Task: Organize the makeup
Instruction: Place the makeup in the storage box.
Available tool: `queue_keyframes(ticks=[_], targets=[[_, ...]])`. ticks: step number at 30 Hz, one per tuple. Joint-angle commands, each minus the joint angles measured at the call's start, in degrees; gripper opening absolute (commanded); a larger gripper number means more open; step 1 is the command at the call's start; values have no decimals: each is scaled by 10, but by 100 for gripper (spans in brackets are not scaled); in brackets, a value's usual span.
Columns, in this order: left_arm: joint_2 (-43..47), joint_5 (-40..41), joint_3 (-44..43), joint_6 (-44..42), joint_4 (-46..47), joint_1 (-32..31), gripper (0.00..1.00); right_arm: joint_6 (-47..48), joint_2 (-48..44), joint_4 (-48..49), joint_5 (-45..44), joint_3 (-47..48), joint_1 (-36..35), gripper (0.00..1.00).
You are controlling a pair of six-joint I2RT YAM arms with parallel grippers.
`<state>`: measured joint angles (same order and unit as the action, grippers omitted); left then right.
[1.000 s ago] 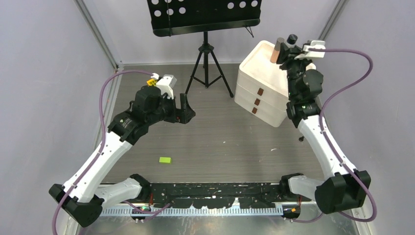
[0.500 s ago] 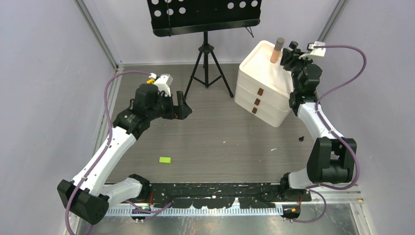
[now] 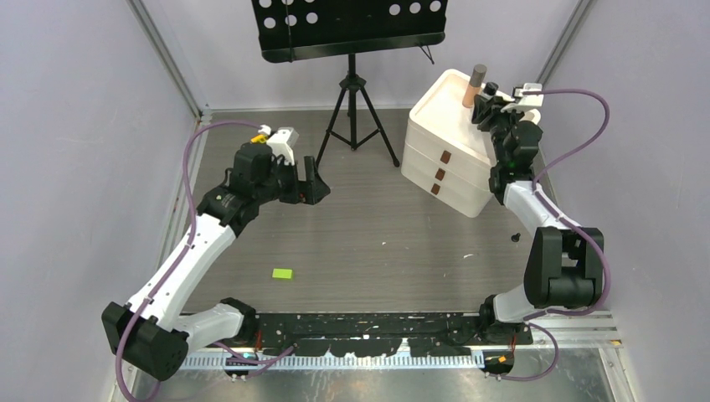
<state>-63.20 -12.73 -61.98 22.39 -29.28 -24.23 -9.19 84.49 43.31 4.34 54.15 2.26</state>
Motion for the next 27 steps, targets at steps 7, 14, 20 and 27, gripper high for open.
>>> queue_keyframes(ticks=[7,14,20,27], targets=[[4,-16,7,-9,34,3,84,27,-13,37,24,-14,1,12],[4,-18,7,-8,35,3,84,40,-19,26,32,-20,2,28],[4,-19,7,-7,36,3,84,38,-25,21,34,-19,1,45],[7,-23,7,-4,34,3,84,29,-39,13,35,-13,1,59]])
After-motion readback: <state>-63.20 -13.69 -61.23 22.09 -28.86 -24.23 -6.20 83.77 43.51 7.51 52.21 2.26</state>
